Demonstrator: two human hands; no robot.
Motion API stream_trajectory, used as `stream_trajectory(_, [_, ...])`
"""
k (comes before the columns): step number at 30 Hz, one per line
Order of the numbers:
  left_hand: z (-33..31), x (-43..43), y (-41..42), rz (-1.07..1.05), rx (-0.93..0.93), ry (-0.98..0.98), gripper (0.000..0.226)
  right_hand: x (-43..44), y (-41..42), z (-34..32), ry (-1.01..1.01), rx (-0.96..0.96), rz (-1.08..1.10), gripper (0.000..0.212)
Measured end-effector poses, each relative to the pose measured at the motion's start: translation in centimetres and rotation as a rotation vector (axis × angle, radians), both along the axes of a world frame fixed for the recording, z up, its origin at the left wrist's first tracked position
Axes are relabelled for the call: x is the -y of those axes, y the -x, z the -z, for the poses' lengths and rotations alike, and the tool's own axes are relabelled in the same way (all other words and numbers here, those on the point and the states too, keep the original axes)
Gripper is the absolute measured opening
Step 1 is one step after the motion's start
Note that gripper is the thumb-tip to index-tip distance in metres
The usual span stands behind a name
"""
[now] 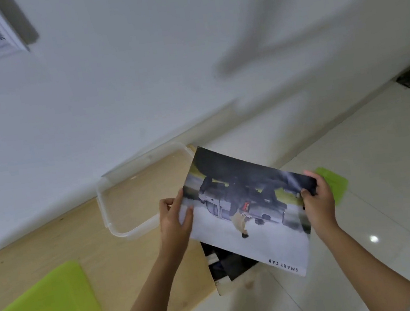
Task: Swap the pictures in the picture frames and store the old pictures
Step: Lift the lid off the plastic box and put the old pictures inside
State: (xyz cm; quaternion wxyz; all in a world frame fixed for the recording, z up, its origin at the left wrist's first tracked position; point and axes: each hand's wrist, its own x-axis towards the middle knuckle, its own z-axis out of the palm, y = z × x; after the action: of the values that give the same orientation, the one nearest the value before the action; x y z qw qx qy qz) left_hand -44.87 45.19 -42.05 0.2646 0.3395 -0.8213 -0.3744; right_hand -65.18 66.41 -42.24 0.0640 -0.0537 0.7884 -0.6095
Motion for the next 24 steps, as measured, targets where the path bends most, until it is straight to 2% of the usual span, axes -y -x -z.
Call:
stream_trajectory(4, [-1.3, 6.3, -2.0, -0.174, -0.057, -0.02, 0.05, 9.0, 1.2, -2.3, 0.011, -0.078, -0.19, 0.045])
stream_trajectory(7, [-1.0, 10.9, -3.9, -0.31, -0.055, -0.098, 0.049, 16.3, 1.3, -3.4, 0.019, -0.052, -0.297, 0.042])
stream_trajectory(13, [1.4, 16.7, -5.6, -0.522, -0.071, -0.234, 0.049, 28.1, 0.9, -2.1, 0.014, 0.017, -0.327, 0.038])
stream_trajectory(18, [3.9, 16.5, -5.4, -0.568, -0.017, -0.291, 0.05, 32.2, 1.5, 0.5, -0.102, -0.025, -0.406, 0.029])
stream_trajectory(24, [4.7, 15.3, -4.8, -0.593, 0.06, -0.237, 0.054, 34.3, 1.9, 2.4, -0.199, -0.044, -0.452, 0.024])
